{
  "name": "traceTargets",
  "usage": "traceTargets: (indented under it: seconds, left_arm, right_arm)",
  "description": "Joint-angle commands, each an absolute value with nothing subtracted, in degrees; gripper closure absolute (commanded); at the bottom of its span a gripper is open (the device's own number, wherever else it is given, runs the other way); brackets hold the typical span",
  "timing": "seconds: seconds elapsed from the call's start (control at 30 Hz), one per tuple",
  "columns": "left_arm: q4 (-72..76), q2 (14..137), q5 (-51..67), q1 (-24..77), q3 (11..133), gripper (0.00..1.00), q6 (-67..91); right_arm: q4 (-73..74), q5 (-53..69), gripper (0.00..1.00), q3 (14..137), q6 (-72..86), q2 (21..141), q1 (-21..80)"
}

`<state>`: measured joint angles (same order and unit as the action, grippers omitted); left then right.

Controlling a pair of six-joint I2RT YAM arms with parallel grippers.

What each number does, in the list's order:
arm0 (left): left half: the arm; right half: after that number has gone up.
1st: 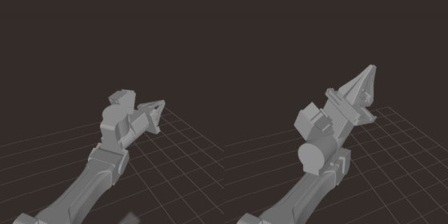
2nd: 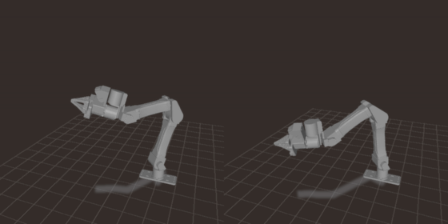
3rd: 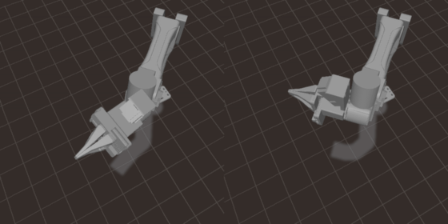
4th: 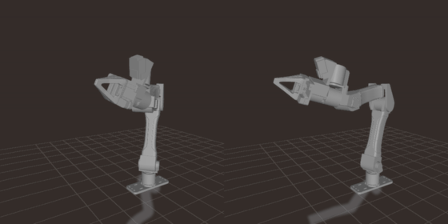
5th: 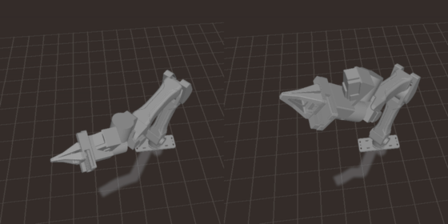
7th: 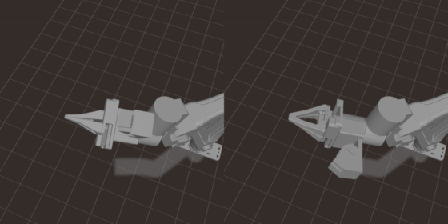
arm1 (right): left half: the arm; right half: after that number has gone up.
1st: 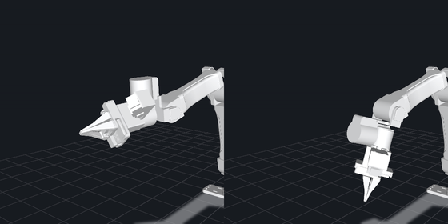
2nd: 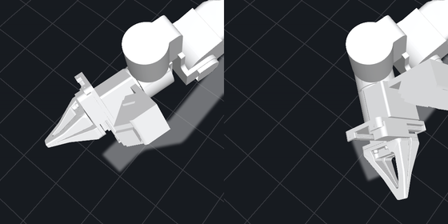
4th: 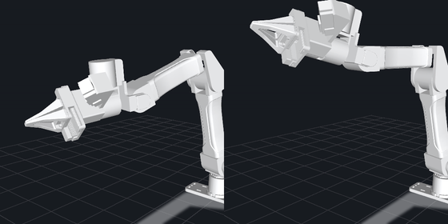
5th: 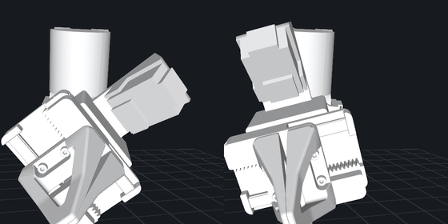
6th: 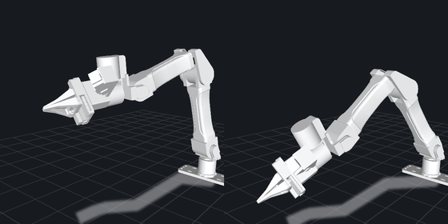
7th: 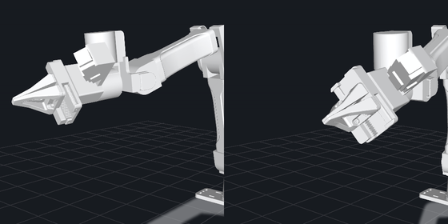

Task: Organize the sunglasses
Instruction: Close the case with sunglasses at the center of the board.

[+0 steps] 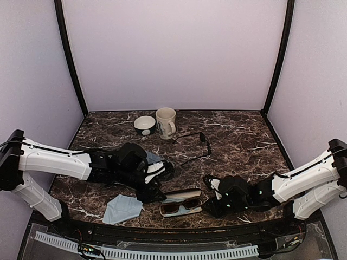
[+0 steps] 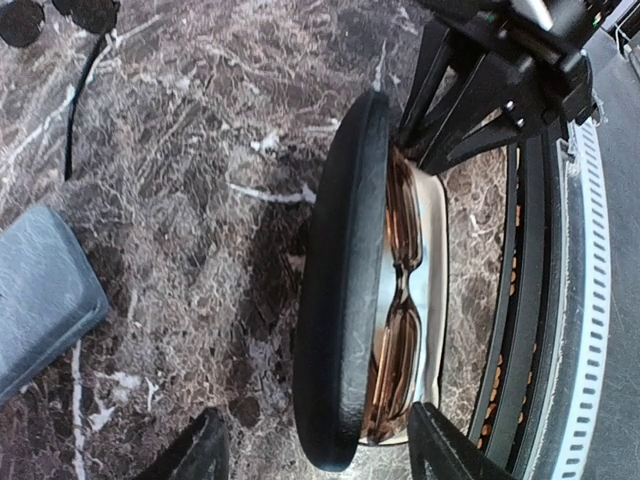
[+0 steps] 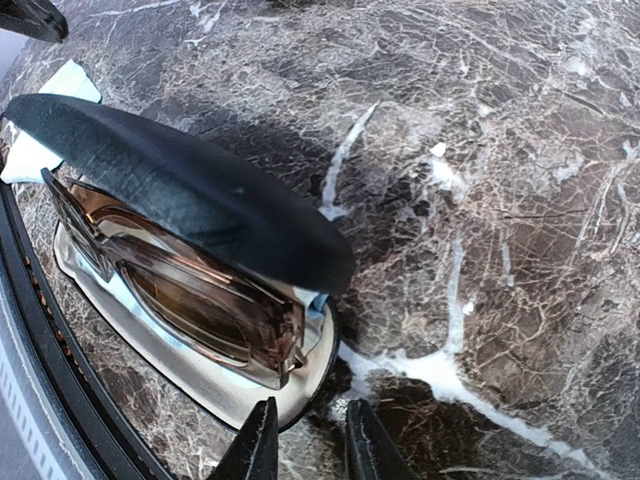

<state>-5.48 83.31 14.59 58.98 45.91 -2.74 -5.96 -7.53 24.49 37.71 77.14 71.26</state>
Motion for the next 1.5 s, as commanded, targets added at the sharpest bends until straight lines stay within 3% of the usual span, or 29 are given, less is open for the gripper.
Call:
traceTargets:
  seconds: [0.0, 0.37, 0.9, 1.47]
  left_arm:
    - [-5.8, 84.6, 17.9, 57.7, 45.1, 0.4, -1.9]
    - [-4.7, 88.7, 23.3, 56.8, 46.6, 0.61, -2.3]
    - [-4.6, 87.9, 22.7, 56.8, 47.0, 0.79, -2.7]
    - [-3.0, 85.8, 18.7, 58.6, 45.4, 0.79, -5.3]
  right_arm:
    - [-5.1, -8.1, 0.76, 25.6, 36.6, 77.1, 72.0]
    - [-5.5, -8.0, 0.76, 25.6, 36.7, 77.7, 71.9]
    - [-5.7, -7.8, 0.76, 26.0, 36.7, 78.2, 72.0]
    - [-6.2, -7.2, 0.75, 26.2, 37.2, 76.4, 71.9]
